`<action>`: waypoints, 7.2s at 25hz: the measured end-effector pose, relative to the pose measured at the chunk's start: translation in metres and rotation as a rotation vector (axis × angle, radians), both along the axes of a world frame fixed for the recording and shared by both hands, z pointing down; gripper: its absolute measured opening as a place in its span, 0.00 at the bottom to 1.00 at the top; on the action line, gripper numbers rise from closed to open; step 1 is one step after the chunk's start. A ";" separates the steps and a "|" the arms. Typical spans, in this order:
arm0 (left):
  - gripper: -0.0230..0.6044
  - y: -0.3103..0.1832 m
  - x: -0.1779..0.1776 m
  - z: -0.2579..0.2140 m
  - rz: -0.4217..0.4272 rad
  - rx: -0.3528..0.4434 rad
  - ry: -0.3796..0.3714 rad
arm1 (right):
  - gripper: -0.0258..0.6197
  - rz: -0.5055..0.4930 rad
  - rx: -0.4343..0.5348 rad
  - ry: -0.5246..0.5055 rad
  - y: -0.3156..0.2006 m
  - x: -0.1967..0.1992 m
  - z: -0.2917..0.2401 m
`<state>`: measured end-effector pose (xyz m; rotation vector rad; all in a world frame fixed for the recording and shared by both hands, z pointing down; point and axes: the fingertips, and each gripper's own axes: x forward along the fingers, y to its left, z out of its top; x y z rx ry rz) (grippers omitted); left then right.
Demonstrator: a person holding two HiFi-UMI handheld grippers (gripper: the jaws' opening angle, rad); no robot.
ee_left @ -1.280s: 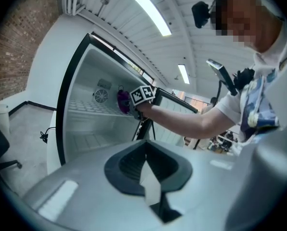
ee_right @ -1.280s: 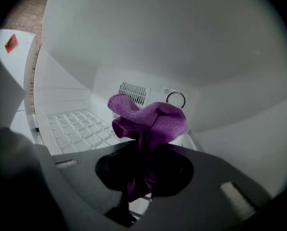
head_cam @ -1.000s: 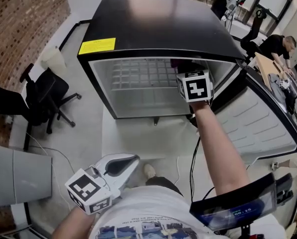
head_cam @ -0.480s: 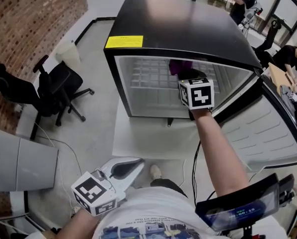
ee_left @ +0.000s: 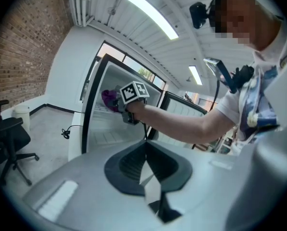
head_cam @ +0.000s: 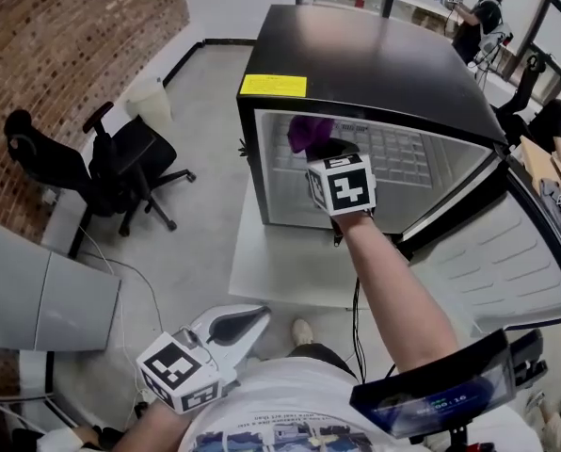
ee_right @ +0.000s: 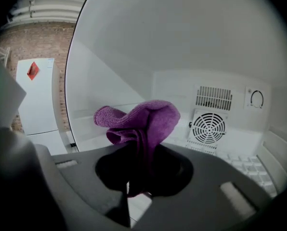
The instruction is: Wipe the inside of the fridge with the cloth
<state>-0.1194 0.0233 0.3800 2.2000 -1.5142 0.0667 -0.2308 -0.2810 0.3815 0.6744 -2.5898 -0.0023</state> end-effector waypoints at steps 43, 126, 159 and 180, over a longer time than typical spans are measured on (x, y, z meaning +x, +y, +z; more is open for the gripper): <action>0.04 0.024 0.038 0.003 0.229 0.000 -0.016 | 0.14 0.224 -0.199 -0.173 0.042 0.179 0.074; 0.04 -0.050 -0.035 0.015 -0.075 -0.082 -0.091 | 0.14 0.151 -0.154 -0.111 -0.097 0.003 0.180; 0.05 -0.035 -0.042 0.015 -0.084 -0.086 -0.074 | 0.14 -0.238 -0.241 -0.183 -0.008 -0.059 0.162; 0.04 0.025 -0.017 0.009 0.001 -0.083 -0.041 | 0.14 -0.238 -0.287 -0.185 0.087 -0.013 0.162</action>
